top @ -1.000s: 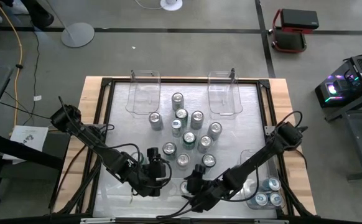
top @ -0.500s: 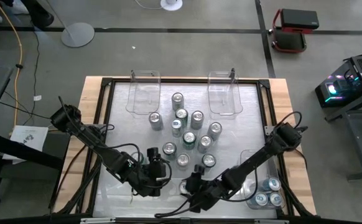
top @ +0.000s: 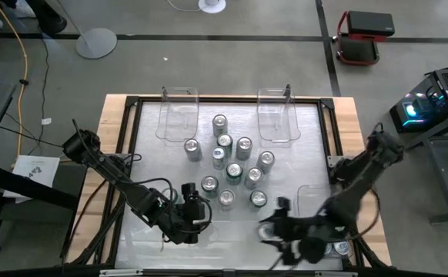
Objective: Sort soda cans
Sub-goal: Put the blue soda can into the bottom right transparent bin
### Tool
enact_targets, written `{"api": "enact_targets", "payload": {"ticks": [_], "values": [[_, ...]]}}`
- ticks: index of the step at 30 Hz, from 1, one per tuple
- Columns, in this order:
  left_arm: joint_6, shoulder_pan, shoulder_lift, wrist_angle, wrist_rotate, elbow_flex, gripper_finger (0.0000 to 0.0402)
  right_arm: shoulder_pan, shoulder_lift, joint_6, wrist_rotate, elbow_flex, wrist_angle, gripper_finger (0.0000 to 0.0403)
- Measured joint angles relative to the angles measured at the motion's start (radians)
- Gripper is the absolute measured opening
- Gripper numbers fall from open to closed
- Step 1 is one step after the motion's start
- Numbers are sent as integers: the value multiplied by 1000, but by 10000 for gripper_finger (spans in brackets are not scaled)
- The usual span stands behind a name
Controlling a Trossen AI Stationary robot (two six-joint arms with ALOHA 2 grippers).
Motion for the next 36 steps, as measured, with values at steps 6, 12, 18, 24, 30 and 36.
{"api": "enact_targets", "payload": {"ticks": [6, 12, 18, 24, 30, 36], "values": [[1, 0, 0, 0, -3, 0, 303, 133, -136, 235, 48, 0, -299, 216], [1, 1, 0, 0, -5, 0, 303, 240, -187, 515, 123, 0, -578, 216], [0, 1, 0, 0, -7, 0, 303, 349, -193, 755, 128, 0, -751, 216], [0, 1, 0, 0, -7, 1, 303, 431, -192, 922, 127, -54, -770, 216], [0, 1, 0, 0, -7, 1, 303, 485, -190, 1077, 77, -216, -698, 216], [9, 7, 0, 1, -6, 1, 303, 537, -192, 1162, 69, -339, -585, 216]]}}
